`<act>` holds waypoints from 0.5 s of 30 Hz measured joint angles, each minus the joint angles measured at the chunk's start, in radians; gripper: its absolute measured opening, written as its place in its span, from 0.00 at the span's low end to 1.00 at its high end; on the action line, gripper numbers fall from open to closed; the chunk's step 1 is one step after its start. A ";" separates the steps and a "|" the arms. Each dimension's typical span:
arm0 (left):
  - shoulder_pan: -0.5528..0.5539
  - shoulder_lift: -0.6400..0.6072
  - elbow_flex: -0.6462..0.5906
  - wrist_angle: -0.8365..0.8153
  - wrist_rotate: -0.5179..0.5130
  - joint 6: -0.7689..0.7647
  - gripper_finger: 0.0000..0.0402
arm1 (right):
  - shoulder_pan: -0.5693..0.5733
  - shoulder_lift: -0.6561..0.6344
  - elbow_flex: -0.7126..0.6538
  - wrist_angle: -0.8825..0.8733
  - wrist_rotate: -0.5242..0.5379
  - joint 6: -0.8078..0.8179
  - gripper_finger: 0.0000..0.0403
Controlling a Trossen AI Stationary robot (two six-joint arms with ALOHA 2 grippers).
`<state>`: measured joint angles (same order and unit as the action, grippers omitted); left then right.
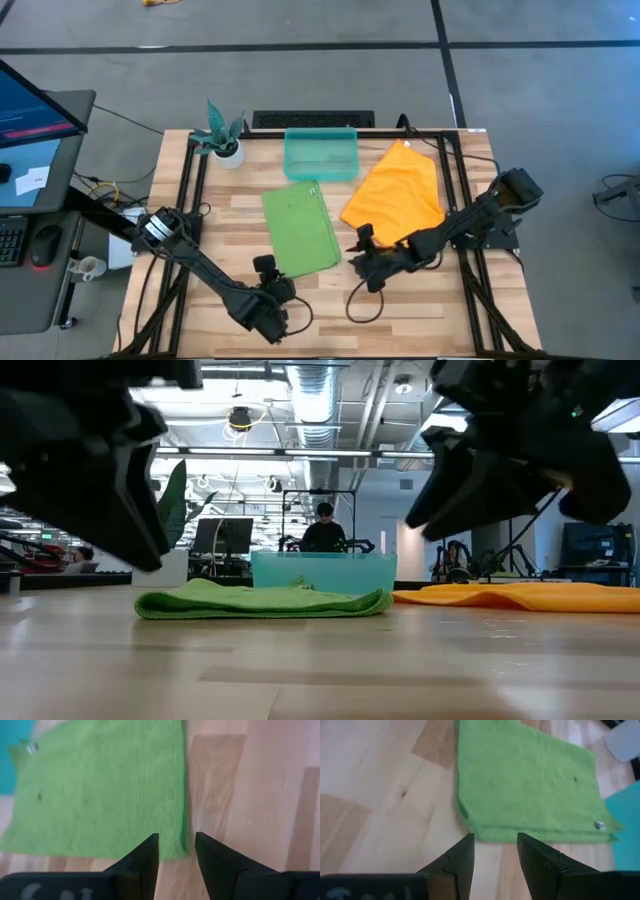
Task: Roll microfiber towels into tight, uniform cylinder then place into a basket
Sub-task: Fold the green towel
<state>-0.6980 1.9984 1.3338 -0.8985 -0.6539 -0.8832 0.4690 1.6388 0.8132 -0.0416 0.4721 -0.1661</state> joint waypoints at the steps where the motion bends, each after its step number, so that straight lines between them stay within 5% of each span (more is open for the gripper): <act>1: 0.008 0.000 -0.002 -0.001 0.017 -0.010 0.32 | 0.000 0.018 0.014 0.002 0.000 -0.001 0.42; 15: 0.043 0.000 -0.017 0.038 0.056 0.002 0.54 | -0.008 0.268 0.158 -0.002 0.000 -0.045 0.42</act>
<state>-0.6552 1.9984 1.3163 -0.8600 -0.5983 -0.8813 0.4614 1.9067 0.9708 -0.0432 0.4720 -0.2111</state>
